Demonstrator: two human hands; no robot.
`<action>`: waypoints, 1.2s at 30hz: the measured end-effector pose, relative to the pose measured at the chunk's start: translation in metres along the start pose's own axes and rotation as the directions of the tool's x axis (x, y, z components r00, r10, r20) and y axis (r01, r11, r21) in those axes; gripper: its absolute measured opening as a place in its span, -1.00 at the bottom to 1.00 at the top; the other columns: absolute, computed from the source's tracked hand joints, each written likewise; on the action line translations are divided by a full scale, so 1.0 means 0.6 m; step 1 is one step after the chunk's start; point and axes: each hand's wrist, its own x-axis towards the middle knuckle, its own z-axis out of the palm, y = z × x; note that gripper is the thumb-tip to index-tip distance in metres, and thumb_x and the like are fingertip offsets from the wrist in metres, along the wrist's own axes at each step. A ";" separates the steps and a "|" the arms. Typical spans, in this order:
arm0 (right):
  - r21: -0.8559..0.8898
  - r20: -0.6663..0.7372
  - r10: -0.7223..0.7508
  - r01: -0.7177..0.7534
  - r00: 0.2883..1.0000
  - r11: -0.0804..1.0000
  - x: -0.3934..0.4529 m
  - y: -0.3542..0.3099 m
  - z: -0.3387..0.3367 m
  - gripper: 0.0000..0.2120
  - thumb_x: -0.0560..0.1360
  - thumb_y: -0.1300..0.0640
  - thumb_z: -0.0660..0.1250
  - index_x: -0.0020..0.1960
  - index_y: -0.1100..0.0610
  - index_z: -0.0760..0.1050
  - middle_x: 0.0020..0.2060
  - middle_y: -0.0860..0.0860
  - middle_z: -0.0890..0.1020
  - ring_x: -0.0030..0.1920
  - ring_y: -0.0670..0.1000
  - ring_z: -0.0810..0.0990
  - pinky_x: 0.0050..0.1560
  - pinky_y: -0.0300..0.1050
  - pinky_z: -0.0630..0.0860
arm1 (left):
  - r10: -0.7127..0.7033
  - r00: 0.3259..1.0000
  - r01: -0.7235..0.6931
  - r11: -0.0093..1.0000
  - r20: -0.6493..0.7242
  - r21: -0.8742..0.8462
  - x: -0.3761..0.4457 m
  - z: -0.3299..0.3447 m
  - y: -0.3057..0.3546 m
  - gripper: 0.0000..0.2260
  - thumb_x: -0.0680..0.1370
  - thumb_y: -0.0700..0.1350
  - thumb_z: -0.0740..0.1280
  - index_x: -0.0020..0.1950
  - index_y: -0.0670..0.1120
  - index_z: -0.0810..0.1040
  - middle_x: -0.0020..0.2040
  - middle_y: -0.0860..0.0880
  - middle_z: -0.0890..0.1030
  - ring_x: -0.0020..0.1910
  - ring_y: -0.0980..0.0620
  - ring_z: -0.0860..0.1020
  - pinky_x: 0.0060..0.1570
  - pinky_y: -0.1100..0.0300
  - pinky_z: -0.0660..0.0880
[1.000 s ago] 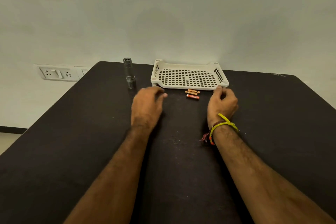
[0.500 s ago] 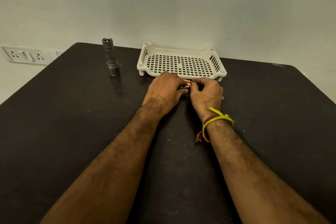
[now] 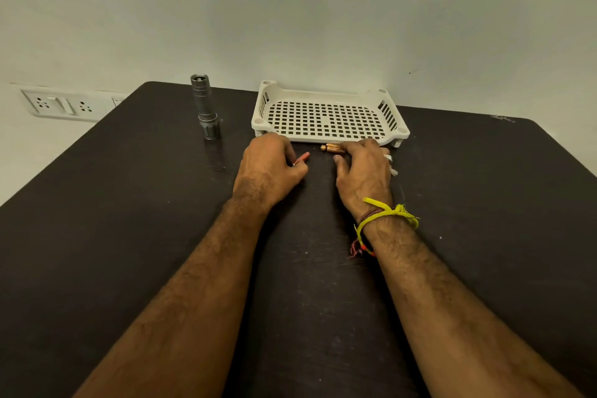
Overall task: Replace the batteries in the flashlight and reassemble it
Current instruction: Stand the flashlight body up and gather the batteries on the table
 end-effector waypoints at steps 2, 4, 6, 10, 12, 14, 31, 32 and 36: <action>-0.024 0.029 -0.004 0.004 1.000 1.000 -0.003 -0.004 -0.001 -0.67 0.61 0.08 0.29 0.35 0.09 0.51 0.28 0.12 0.47 0.35 0.18 0.40 0.36 0.09 0.40 | -0.007 1.000 0.007 1.000 -0.001 0.003 -0.001 0.001 0.002 -0.90 0.39 -0.04 0.52 -0.27 0.02 0.63 -0.17 0.05 0.65 -0.12 0.11 0.59 -0.05 0.15 0.58; -0.049 0.055 -0.007 0.010 0.998 0.999 -0.005 -0.006 -0.002 -0.65 0.62 0.07 0.28 0.39 0.08 0.47 0.31 0.13 0.45 0.36 0.19 0.39 0.37 0.12 0.40 | -0.008 1.000 0.008 1.000 -0.004 0.004 -0.001 0.002 0.004 -0.90 0.39 -0.04 0.52 -0.25 0.02 0.64 -0.17 0.06 0.65 -0.13 0.12 0.58 -0.06 0.17 0.57; -0.067 0.061 -0.011 0.016 0.998 0.998 -0.006 -0.006 -0.002 -0.66 0.62 0.06 0.28 0.38 0.09 0.47 0.31 0.12 0.45 0.35 0.19 0.38 0.36 0.13 0.41 | -0.011 1.000 0.011 1.000 -0.003 -0.005 -0.001 0.003 0.004 -0.89 0.39 -0.04 0.53 -0.25 0.03 0.62 -0.20 0.09 0.62 -0.17 0.16 0.55 -0.09 0.18 0.56; -0.028 -0.010 -0.019 0.019 1.000 0.999 -0.005 -0.007 -0.006 -0.74 0.58 0.05 0.35 0.21 0.14 0.59 0.19 0.10 0.53 0.28 0.14 0.44 0.27 0.03 0.46 | -0.006 1.000 0.007 1.000 0.018 -0.022 0.000 0.003 0.005 -0.85 0.41 -0.05 0.53 -0.26 0.06 0.58 -0.25 0.14 0.54 -0.23 0.22 0.49 -0.14 0.23 0.48; -0.009 -0.033 -0.017 0.017 0.999 1.000 -0.005 -0.006 -0.006 -0.76 0.57 0.05 0.37 0.16 0.15 0.61 0.14 0.10 0.56 0.24 0.12 0.46 0.24 0.01 0.46 | -0.007 1.000 0.008 1.000 0.020 -0.028 0.001 0.004 0.005 -0.89 0.41 -0.05 0.53 -0.22 0.03 0.61 -0.22 0.12 0.56 -0.17 0.18 0.52 -0.09 0.21 0.52; 0.017 -0.022 -0.008 0.009 1.000 1.000 -0.006 -0.007 -0.005 -0.73 0.56 0.06 0.38 0.21 0.15 0.59 0.16 0.10 0.58 0.26 0.13 0.48 0.28 0.02 0.46 | -0.015 1.000 0.016 0.999 0.011 -0.038 0.001 0.004 0.006 -0.91 0.42 -0.05 0.53 -0.18 0.01 0.64 -0.20 0.10 0.58 -0.13 0.14 0.55 -0.05 0.18 0.55; 0.045 0.068 -0.131 0.128 0.989 0.991 -0.009 -0.008 -0.004 -0.74 0.58 0.06 0.35 0.23 0.09 0.59 0.16 0.04 0.63 0.25 0.09 0.50 0.30 0.05 0.45 | -0.014 1.000 0.014 1.000 -0.006 -0.022 0.001 0.006 0.012 -0.91 0.43 -0.04 0.52 -0.15 0.00 0.67 -0.13 0.03 0.66 -0.09 0.09 0.59 -0.01 0.08 0.60; 0.048 0.074 -0.138 0.135 0.988 0.990 -0.009 -0.008 -0.004 -0.76 0.58 0.07 0.35 0.22 0.09 0.59 0.14 0.04 0.64 0.23 0.08 0.51 0.28 0.03 0.46 | -0.018 1.000 0.018 1.000 -0.010 -0.024 0.000 0.007 0.013 -0.91 0.42 -0.04 0.53 -0.16 0.00 0.66 -0.13 0.03 0.66 -0.09 0.08 0.59 0.00 0.07 0.61; 0.058 0.059 -0.159 0.156 0.985 0.986 -0.014 -0.011 -0.007 -0.70 0.57 0.09 0.36 0.27 0.11 0.56 0.18 0.05 0.63 0.25 0.07 0.52 0.29 -0.03 0.45 | -0.054 0.998 0.053 0.998 -0.020 -0.046 -0.002 0.005 0.012 -0.89 0.41 -0.06 0.53 -0.15 0.02 0.63 -0.11 0.05 0.62 -0.05 0.07 0.59 0.03 0.03 0.61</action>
